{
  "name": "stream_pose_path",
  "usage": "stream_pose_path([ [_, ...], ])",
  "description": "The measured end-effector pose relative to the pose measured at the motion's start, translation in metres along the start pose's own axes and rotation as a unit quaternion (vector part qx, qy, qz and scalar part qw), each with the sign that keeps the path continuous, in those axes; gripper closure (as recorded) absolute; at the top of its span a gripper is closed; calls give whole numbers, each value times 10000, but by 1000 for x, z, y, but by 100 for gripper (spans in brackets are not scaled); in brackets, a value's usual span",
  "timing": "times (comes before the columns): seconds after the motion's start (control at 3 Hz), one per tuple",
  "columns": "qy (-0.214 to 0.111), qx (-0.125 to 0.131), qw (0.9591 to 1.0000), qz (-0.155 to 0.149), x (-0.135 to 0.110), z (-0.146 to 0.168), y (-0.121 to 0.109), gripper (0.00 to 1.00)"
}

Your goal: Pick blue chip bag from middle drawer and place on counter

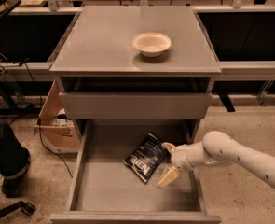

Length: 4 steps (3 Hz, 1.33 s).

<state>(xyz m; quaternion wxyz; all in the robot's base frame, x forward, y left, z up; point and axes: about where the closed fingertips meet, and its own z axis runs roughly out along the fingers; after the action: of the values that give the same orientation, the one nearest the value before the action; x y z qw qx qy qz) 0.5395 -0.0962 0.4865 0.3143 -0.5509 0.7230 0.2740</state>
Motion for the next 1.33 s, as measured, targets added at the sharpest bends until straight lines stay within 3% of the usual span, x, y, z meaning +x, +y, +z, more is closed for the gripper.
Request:
stream_pose_path([
  [0.33,-9,315,9993,192,27,21,-27,0],
  [1.0,27,764,9968,223,64,46,-77,0],
  [1.33,-57,852,9963,120,66,61,-103,0],
])
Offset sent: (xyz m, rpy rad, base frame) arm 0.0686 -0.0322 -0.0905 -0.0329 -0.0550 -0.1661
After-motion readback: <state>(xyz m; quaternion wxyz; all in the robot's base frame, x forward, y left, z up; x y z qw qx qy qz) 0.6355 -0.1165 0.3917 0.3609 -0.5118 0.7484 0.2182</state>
